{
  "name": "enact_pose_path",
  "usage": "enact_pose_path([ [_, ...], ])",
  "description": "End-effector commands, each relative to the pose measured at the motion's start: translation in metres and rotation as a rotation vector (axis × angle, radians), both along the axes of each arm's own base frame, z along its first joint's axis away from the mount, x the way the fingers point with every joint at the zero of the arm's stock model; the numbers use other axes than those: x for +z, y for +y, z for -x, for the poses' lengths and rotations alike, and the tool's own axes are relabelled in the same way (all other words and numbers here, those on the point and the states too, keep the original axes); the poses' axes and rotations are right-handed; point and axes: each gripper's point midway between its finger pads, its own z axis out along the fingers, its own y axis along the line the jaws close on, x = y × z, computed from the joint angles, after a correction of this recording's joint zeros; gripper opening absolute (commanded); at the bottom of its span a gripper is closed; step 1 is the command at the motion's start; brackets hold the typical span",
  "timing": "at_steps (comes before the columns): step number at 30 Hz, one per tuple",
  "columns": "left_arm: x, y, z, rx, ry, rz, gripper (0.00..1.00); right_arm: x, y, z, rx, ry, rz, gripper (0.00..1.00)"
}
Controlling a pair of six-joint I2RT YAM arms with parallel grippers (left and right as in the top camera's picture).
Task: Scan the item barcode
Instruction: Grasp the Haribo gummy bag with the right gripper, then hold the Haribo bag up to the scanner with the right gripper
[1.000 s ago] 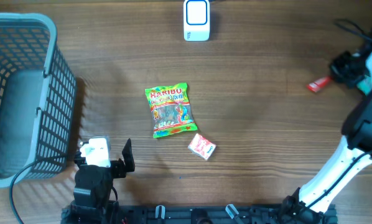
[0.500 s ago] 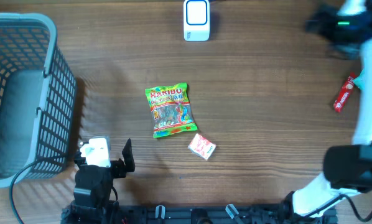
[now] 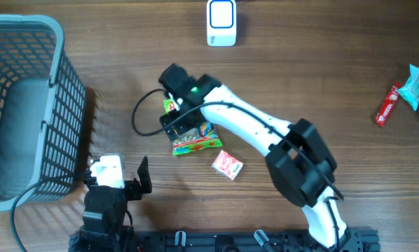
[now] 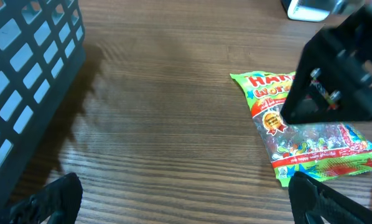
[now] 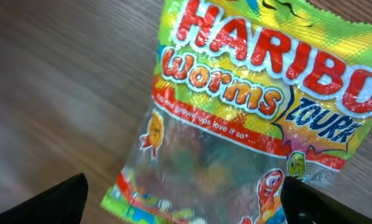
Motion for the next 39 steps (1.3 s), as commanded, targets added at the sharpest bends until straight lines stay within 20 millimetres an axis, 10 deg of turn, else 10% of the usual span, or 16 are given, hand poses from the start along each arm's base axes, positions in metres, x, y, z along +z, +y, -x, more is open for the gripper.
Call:
enact_pose_path([
  [1,-0.001,0.003,0.000,0.021,-0.003,0.003,1.00,-0.020,-0.021,-0.020,-0.102,-0.078,0.128,1.00],
  [9,-0.001,0.003,0.000,0.021,-0.003,0.003,1.00,-0.059,-0.015,-0.005,-0.091,0.034,0.125,0.98],
  [12,-0.001,0.003,0.000,0.021,-0.003,0.003,1.00,-0.059,-0.019,-0.001,-0.153,0.070,0.133,0.36],
  [15,-0.001,0.003,0.000,0.021,-0.003,0.003,1.00,-0.037,-0.010,0.004,-0.173,0.163,0.063,0.04],
  [20,-0.001,0.003,0.000,0.021,-0.003,0.003,1.00,0.091,0.014,0.027,-0.208,0.654,-0.416,0.10],
  [22,-0.001,0.003,0.000,0.021,-0.003,0.003,1.00,0.114,0.005,0.030,-0.263,0.818,-0.507,0.04],
  [25,-0.001,0.003,0.000,0.021,-0.003,0.003,1.00,0.121,-0.036,0.037,-0.451,0.993,-0.421,0.04],
  [28,-0.001,0.003,0.000,0.021,-0.003,0.003,1.00,0.127,-0.057,0.021,-0.223,0.863,-0.570,0.04],
  [39,-0.001,0.003,0.000,0.021,-0.003,0.003,1.00,0.126,-0.062,0.018,-0.165,0.815,-0.594,0.04],
])
